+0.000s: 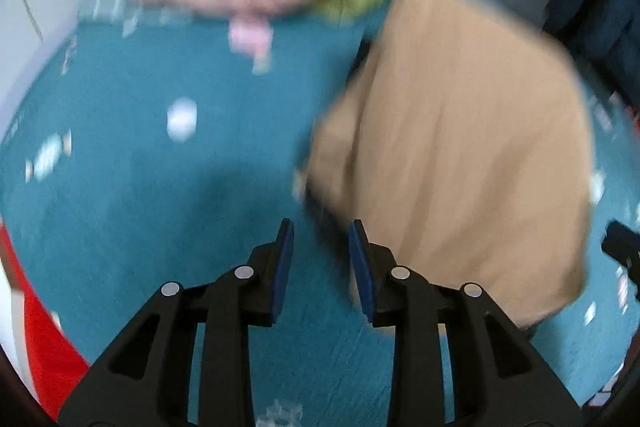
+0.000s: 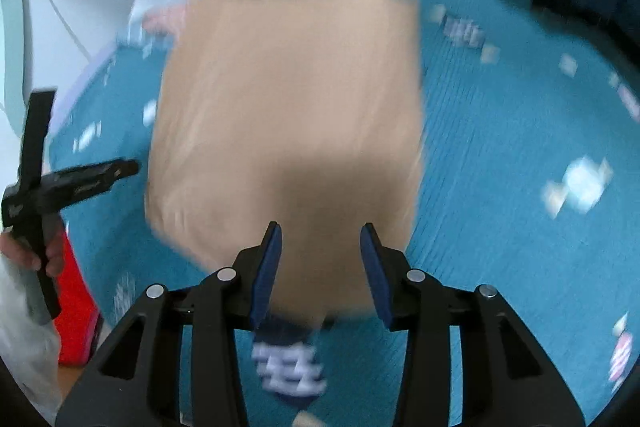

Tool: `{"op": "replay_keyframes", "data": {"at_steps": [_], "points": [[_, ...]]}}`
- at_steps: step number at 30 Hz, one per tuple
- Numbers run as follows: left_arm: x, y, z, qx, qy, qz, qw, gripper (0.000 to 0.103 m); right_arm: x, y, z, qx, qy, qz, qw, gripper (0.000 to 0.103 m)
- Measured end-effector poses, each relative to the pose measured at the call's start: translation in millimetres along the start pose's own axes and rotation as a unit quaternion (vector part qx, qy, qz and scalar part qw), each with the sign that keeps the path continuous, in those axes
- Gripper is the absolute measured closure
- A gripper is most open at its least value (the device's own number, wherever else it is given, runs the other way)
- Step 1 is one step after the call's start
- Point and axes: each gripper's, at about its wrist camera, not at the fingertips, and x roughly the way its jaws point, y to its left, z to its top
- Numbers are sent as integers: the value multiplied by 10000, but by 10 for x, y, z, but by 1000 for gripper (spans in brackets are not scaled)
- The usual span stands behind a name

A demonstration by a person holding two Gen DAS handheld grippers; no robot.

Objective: Fold large clothes

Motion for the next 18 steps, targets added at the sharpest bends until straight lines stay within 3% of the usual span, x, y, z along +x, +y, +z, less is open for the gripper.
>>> {"op": "replay_keyframes", "data": {"at_steps": [4, 6, 8, 12, 14, 16, 18], "points": [[-83, -293, 657, -5, -810, -865, 9930, 72, 126, -55, 595, 216, -812, -207, 9962, 64], [121, -481, 962, -54, -947, -1200, 9882, 72, 434, -50, 851, 397, -792, -149, 9960, 63], [406, -616, 1197, -284, -834, -1452, 9855, 72, 738, -74, 976, 582, -697, -35, 9959, 63], [1151, -632, 1394, -914, -514, -1360, 9851, 74, 1194, -162, 1029, 590, -656, -373, 9954, 66], [1373, -599, 1389, -1091, -478, -1334, 9839, 78, 1359, -323, 1004, 801, -544, -295, 9949, 74], [1479, -502, 1414, -1182, -544, -1269, 9833, 84, 1406, -489, 997, 871, -530, -242, 9945, 97], [1564, -386, 1492, -1303, -510, -1212, 9827, 89, 1380, -629, 986, 924, -544, -136, 9941, 103]]}}
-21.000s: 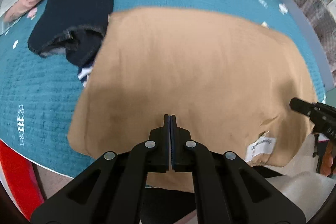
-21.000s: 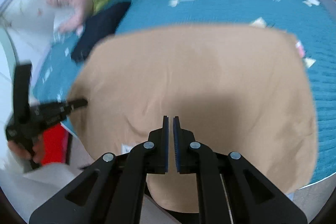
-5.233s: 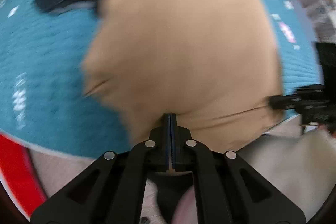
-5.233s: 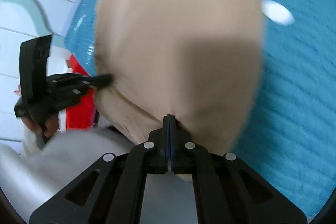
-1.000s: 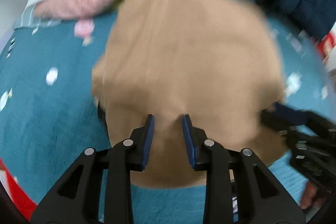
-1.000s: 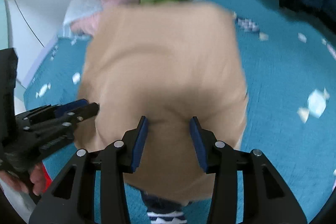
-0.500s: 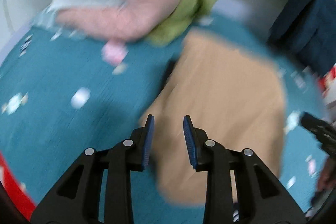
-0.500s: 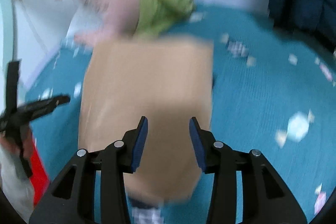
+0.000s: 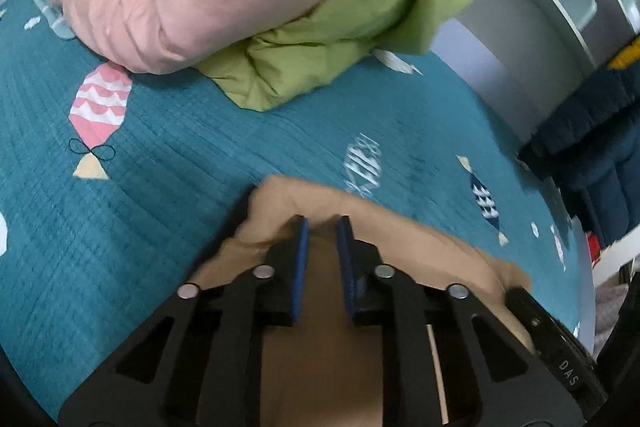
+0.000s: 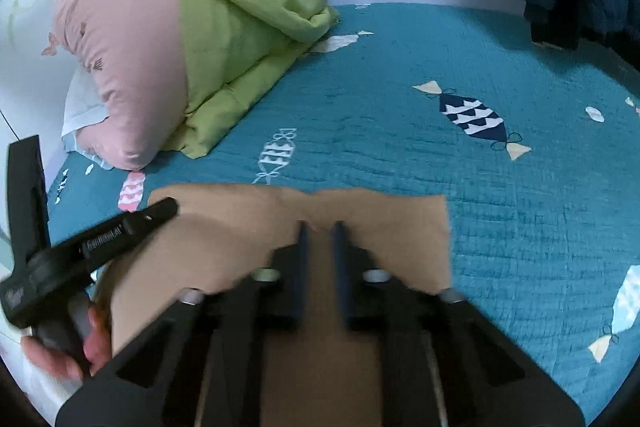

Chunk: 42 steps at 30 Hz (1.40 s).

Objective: Fold large clothes

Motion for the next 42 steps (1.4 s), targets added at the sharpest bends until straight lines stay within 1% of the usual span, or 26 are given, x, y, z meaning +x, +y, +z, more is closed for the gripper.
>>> {"op": "replay_keyframes", "data": {"at_steps": [1, 2, 3, 4, 5, 6, 7, 9, 13, 14, 15, 16, 17, 18, 19, 20, 21, 22, 25, 27, 30, 33, 36, 39, 42], "points": [[21, 58, 26, 5, -34, 193, 9998, 89, -17, -74, 9, 91, 14, 126, 9999, 103], [50, 123, 78, 27, -73, 682, 9976, 87, -29, -86, 20, 144, 23, 161, 9998, 103], [105, 252, 137, -29, 32, 1265, 9920, 87, -78, -119, 30, 180, -24, 100, 9998, 103], [145, 352, 172, -147, 195, 1363, 9904, 87, -137, -128, 42, 167, -113, 13, 9998, 103], [173, 546, 201, -422, 411, 1191, 9911, 87, -194, -137, 56, 153, -201, -337, 9991, 103], [156, 664, 211, -586, 478, 1080, 9913, 87, -255, -158, 65, 150, -280, -719, 9969, 101], [50, 791, 203, -614, 397, 1166, 9905, 87, -331, -221, 77, 182, -358, -924, 9949, 96], [-164, 860, 172, -339, 204, 1425, 9890, 86, -445, -343, 79, 296, -367, -847, 9953, 96], [-533, 847, 59, -73, 159, 1355, 9906, 86, -743, -492, 28, 377, -400, -850, 9949, 96], [-625, 793, 12, 49, 140, 1400, 9900, 85, -799, -489, 5, 376, -391, -826, 9951, 95], [-693, 740, -29, 136, 131, 1431, 9895, 77, -861, -487, -28, 371, -374, -784, 9955, 93], [-787, 647, -102, 257, 129, 1467, 9888, 68, -902, -485, -68, 362, -366, -757, 9958, 84], [-830, 605, -159, 296, 130, 1497, 9882, 32, -964, -462, -128, 335, -363, -703, 9963, 73], [-916, 502, -253, 346, 86, 1602, 9864, 11, -993, -438, -175, 304, -360, -726, 9962, 37], [-1010, 427, -332, 405, 1, 1634, 9857, 11, -1073, -407, -263, 270, -441, -892, 9947, 12], [-1092, 317, -437, 555, -40, 1619, 9852, 11, -1117, -390, -312, 242, -524, -968, 9936, 10], [-1154, 207, -540, 696, 18, 1594, 9848, 11, -1180, -375, -385, 196, -550, -925, 9940, 10], [-1226, 143, -639, 757, 68, 1603, 9841, 11, -1228, -368, -459, 169, -472, -815, 9954, 9], [-1382, -170, -942, 1045, 160, 1574, 9819, 11, -1337, -366, -646, 169, -277, -787, 9964, 9], [-1475, -379, -1139, 1226, 206, 1485, 9811, 10, -1436, -378, -761, 179, -261, -731, 9968, 9], [-1611, -661, -1438, 1416, 216, 1451, 9790, 10, -1635, -424, -940, 207, -290, -705, 9969, 8], [-1728, -910, -1695, 1531, 234, 1420, 9777, 10, -1845, -480, -1086, 162, -333, -705, 9968, 8], [-1849, -1202, -1987, 1681, 239, 1389, 9756, 10, -2073, -556, -1178, 30, -478, -742, 9961, 8], [-2018, -1517, -2277, 1614, 247, 1262, 9785, 10, -2348, -658, -1287, -133, -663, -755, 9948, 8], [-2209, -1793, -2471, 1588, 79, 1188, 9801, 10, -2648, -785, -1395, -270, -878, -799, 9926, 8]]}}
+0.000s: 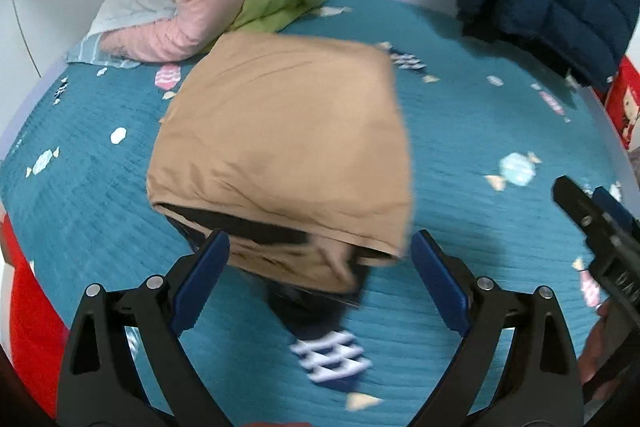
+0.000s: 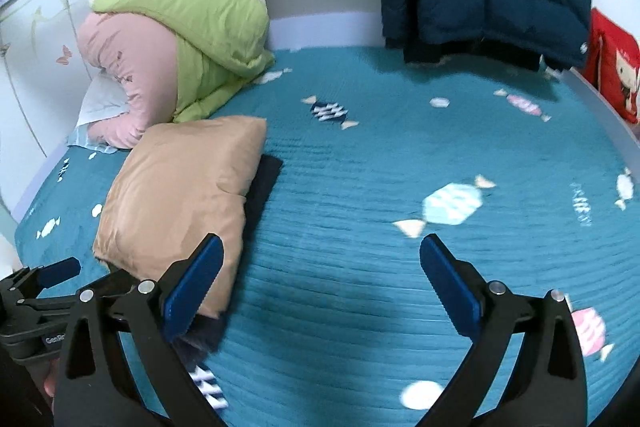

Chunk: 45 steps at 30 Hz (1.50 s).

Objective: Fold large clothes

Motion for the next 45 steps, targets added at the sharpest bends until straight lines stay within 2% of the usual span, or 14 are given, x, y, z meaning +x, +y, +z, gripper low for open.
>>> {"op": "replay_keyframes", "data": {"at_steps": [6, 9, 12, 14, 18, 28, 45], "points": [[-564, -617, -139, 219, -496, -183, 9984, 10, -560, -297, -21, -128, -451, -65, 9989, 8], [-783, -838, -171, 324, -730, -87, 9968, 10, -795, -414, -17, -74, -712, -277, 9971, 8], [-948, -958, -158, 407, -909, -247, 9947, 10, -1002, -535, -13, 26, -960, -304, 9949, 8], [-1021, -1033, -167, 484, -993, -220, 9936, 10, -1099, -588, -9, 16, -1019, -197, 9946, 8], [-1170, -1164, -203, 609, -1207, -117, 9908, 10, -1294, -606, -19, -114, -1207, -249, 9923, 8], [-1357, -1220, -308, 538, -1543, -178, 9864, 10, -1544, -591, -123, -372, -1426, -701, 9866, 8], [-1523, -1227, -440, 523, -1751, -274, 9828, 10, -1658, -652, -204, -230, -1407, -571, 9881, 8]]}}
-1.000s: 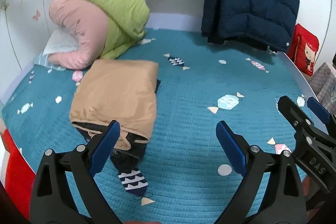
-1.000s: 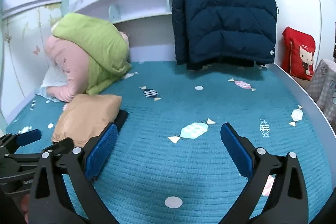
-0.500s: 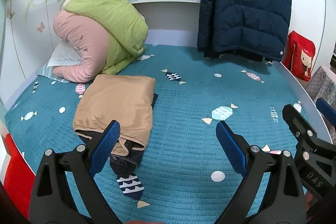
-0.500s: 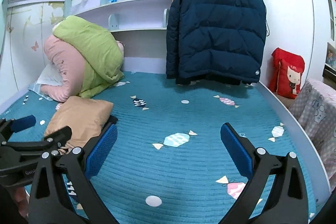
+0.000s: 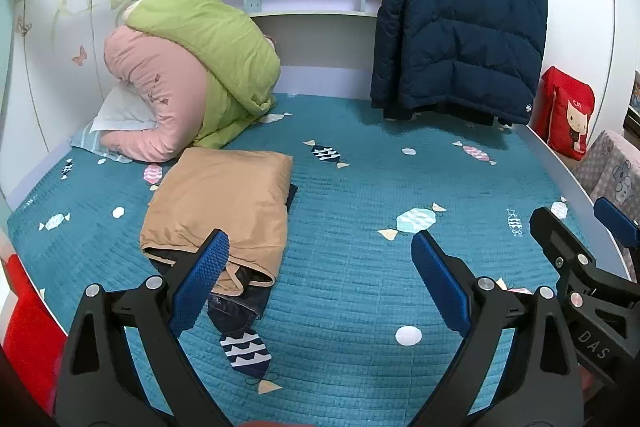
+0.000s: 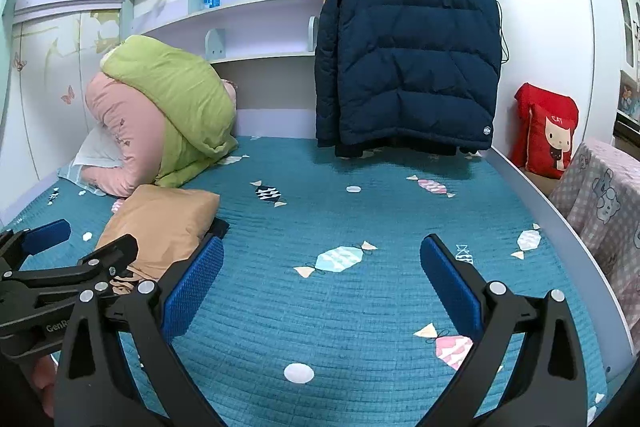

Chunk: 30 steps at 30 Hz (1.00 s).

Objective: Fold large clothes

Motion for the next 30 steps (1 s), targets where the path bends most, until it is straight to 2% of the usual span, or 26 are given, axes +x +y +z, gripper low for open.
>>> {"op": "replay_keyframes", "data": {"at_steps": [4, 26, 30], "points": [[-26, 13, -7, -50, 30, -82, 9999, 10, -30, -21, 9, 70, -18, 51, 10000, 8], [-83, 58, -104, -75, 215, -28, 9997, 10, -83, 2, -77, 95, 211, 130, 9996, 8], [-66, 71, -128, -84, 283, -34, 9996, 10, -89, 13, -87, 70, 142, 51, 9999, 8]]}}
